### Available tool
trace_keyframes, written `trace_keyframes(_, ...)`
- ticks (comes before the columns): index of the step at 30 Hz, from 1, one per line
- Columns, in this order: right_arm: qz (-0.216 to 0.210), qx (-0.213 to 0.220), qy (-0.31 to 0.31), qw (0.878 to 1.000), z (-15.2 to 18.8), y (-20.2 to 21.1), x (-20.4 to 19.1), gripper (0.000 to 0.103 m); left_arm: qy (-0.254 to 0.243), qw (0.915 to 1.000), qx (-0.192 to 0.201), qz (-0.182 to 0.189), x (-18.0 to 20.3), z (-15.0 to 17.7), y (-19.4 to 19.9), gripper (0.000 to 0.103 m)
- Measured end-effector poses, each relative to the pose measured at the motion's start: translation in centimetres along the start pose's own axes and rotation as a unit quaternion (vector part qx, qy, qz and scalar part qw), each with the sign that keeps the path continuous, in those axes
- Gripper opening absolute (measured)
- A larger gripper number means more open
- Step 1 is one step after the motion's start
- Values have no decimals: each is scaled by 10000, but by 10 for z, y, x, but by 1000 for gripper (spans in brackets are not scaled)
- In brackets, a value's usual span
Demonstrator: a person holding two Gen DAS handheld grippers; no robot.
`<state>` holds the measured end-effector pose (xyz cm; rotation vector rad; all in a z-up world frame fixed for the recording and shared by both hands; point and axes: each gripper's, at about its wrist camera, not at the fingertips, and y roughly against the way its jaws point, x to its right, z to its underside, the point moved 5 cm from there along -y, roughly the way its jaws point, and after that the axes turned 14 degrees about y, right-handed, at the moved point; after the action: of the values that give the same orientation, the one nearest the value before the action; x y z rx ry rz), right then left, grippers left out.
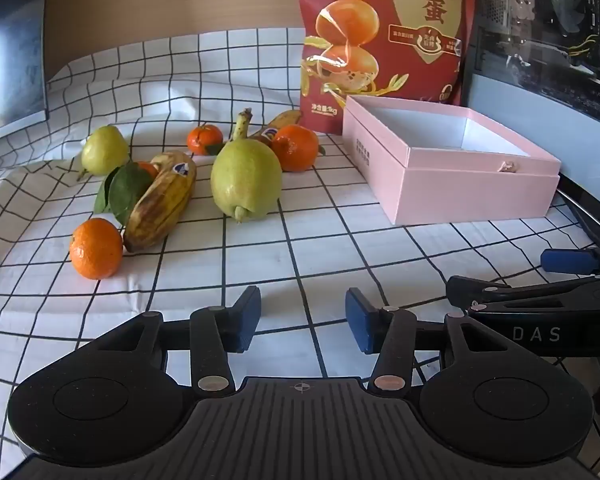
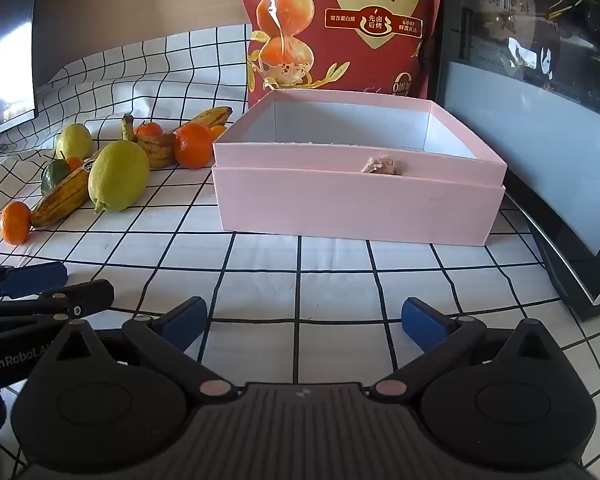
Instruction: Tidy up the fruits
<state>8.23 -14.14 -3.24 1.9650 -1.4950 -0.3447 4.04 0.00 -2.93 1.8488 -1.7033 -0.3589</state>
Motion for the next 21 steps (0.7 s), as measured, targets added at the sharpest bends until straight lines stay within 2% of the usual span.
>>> trace_keyframes(21, -25, 0, -27, 10000, 0, 0, 0, 103, -9, 10000, 21, -7, 0, 0, 0, 52)
